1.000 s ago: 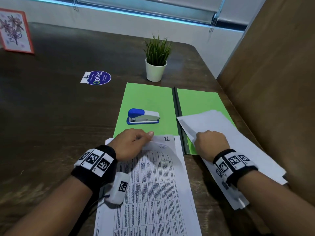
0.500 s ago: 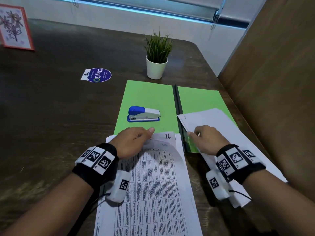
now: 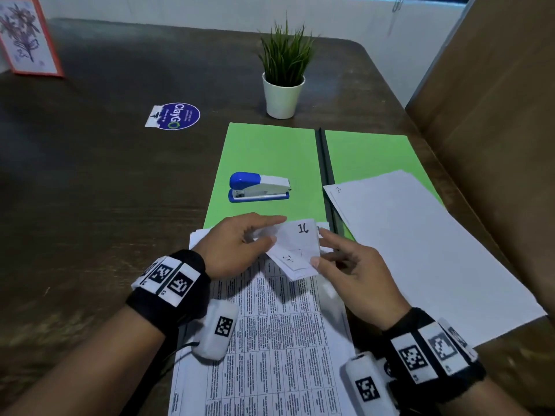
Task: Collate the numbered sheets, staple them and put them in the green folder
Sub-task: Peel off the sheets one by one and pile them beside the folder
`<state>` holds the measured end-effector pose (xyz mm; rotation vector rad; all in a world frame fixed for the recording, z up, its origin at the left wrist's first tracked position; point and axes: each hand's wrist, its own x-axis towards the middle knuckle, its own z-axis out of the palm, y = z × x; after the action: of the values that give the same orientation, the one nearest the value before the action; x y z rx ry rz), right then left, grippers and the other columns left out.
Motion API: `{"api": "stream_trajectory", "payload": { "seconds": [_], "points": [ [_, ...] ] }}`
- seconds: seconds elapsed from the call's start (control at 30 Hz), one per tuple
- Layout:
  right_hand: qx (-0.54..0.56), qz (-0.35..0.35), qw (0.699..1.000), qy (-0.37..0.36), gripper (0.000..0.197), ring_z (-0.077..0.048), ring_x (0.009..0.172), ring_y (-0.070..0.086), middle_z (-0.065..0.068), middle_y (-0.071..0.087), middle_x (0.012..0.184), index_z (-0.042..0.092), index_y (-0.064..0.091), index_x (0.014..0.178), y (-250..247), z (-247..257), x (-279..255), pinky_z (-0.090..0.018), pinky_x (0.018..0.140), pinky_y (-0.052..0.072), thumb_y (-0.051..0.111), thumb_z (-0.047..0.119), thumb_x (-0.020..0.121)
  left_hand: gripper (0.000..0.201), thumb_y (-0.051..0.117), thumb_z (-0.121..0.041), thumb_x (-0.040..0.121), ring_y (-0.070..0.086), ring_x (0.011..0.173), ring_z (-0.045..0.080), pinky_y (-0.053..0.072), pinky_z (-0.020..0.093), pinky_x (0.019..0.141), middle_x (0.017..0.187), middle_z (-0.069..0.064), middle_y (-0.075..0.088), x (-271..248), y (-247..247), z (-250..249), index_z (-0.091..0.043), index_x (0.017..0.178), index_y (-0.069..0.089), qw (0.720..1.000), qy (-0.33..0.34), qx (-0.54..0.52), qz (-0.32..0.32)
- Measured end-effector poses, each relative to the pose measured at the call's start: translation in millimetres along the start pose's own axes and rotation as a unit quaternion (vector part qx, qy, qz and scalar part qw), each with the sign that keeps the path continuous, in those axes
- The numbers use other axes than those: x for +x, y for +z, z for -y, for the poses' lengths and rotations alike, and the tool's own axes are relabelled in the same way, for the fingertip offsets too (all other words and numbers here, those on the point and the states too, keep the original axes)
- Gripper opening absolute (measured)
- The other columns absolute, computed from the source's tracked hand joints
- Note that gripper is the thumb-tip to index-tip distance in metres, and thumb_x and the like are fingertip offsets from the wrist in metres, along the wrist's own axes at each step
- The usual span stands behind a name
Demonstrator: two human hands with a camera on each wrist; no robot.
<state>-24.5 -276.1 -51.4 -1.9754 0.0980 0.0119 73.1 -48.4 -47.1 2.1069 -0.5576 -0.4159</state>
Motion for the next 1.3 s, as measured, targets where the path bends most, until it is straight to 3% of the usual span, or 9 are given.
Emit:
{"api": "stream_trajectory", "payload": {
  "seconds": [0.13, 0.3, 0.47, 0.6, 0.73, 0.93, 1.07, 1.17, 1.3],
  "points": [
    [0.0, 0.003, 1.0, 0.007, 0.049, -0.005, 0.104, 0.067, 0.021, 0.069, 0.116, 0.043, 0.058, 0.131, -0.9, -6.5, 1.2, -0.04, 0.096, 0.054, 0.071, 0.022, 0.089, 0.032, 0.06, -0.036, 0.098, 0.058, 0.119, -0.002, 0.049, 0.039, 0.106, 0.126, -0.023, 0.063, 1.5, 1.8, -0.6, -0.047, 0.128, 0.063, 0.999, 0.007, -0.031, 0.003],
    [0.015, 0.004, 1.0, 0.006, 0.053, -0.019, 0.103, 0.069, 0.011, 0.073, 0.11, 0.049, 0.055, 0.133, 2.7, -10.0, 5.1, -0.045, 0.094, 0.055, 0.07, 0.029, 0.087, 0.038, 0.056, -0.059, 0.083, 0.058, 0.121, -0.003, 0.048, 0.037, 0.107, 0.127, -0.026, 0.063, -0.3, 1.9, -3.2, -0.053, 0.119, 0.065, 0.999, 0.019, -0.04, 0.002],
    [0.019, -0.002, 1.0, 0.005, 0.058, -0.016, 0.105, 0.069, 0.019, 0.071, 0.114, 0.063, 0.055, 0.121, 3.3, -9.7, 4.9, -0.048, 0.095, 0.055, 0.07, 0.016, 0.09, 0.038, 0.062, -0.028, 0.098, 0.057, 0.12, -0.002, 0.048, 0.037, 0.107, 0.132, -0.024, 0.061, 0.1, 0.1, -2.0, -0.043, 0.132, 0.061, 1.0, 0.003, -0.019, 0.001],
    [0.041, 0.0, 0.999, 0.018, 0.052, -0.013, 0.106, 0.069, 0.014, 0.071, 0.117, 0.052, 0.057, 0.126, 4.6, -11.3, 5.2, -0.047, 0.094, 0.055, 0.072, 0.02, 0.088, 0.03, 0.062, -0.037, 0.097, 0.056, 0.123, -0.004, 0.048, 0.037, 0.108, 0.133, -0.024, 0.061, 0.0, 0.8, -1.4, -0.044, 0.126, 0.065, 1.0, 0.008, -0.026, 0.001],
    [0.059, -0.003, 0.998, 0.029, 0.054, -0.011, 0.108, 0.068, 0.013, 0.068, 0.123, 0.036, 0.057, 0.135, 5.5, -12.6, 5.4, -0.044, 0.096, 0.055, 0.074, 0.029, 0.084, 0.03, 0.063, -0.034, 0.097, 0.055, 0.121, -0.009, 0.047, 0.031, 0.109, 0.133, -0.025, 0.061, -0.6, 1.0, -3.2, -0.039, 0.126, 0.067, 1.0, 0.005, -0.025, -0.007],
    [0.057, 0.003, 0.998, 0.028, 0.053, -0.012, 0.107, 0.068, 0.013, 0.069, 0.122, 0.039, 0.057, 0.134, 4.1, -13.4, 6.0, -0.043, 0.095, 0.055, 0.073, 0.02, 0.087, 0.026, 0.064, -0.033, 0.096, 0.057, 0.12, -0.006, 0.047, 0.029, 0.107, 0.133, -0.023, 0.061, -1.3, 0.0, -5.8, -0.038, 0.12, 0.071, 1.0, -0.004, -0.014, -0.004],
    [0.059, 0.002, 0.998, 0.024, 0.053, -0.012, 0.105, 0.069, 0.013, 0.07, 0.118, 0.042, 0.057, 0.132, 4.0, -13.7, 5.9, -0.042, 0.095, 0.055, 0.073, 0.019, 0.088, 0.031, 0.064, -0.031, 0.096, 0.064, 0.109, 0.002, 0.052, 0.028, 0.096, 0.127, -0.017, 0.066, -2.4, -1.2, -5.8, -0.042, 0.125, 0.067, 1.0, -0.021, 0.009, -0.015],
    [0.063, 0.004, 0.998, 0.024, 0.054, -0.012, 0.103, 0.069, 0.011, 0.071, 0.117, 0.046, 0.056, 0.129, 4.0, -12.5, 5.7, -0.041, 0.094, 0.056, 0.073, 0.016, 0.088, 0.035, 0.063, -0.029, 0.097, 0.061, 0.114, 0.003, 0.051, 0.033, 0.101, 0.132, -0.02, 0.063, -2.4, -1.3, -5.6, -0.042, 0.13, 0.064, 1.0, -0.014, 0.016, -0.008],
    [0.059, 0.003, 0.998, 0.029, 0.054, -0.011, 0.102, 0.07, 0.008, 0.069, 0.12, 0.037, 0.056, 0.135, 3.6, -12.5, 5.8, -0.042, 0.094, 0.056, 0.073, 0.019, 0.088, 0.033, 0.063, -0.03, 0.097, 0.061, 0.115, 0.002, 0.051, 0.034, 0.102, 0.13, -0.025, 0.062, -2.1, -1.4, -5.5, -0.041, 0.128, 0.065, 1.0, -0.012, 0.006, -0.01]
  ]
}}
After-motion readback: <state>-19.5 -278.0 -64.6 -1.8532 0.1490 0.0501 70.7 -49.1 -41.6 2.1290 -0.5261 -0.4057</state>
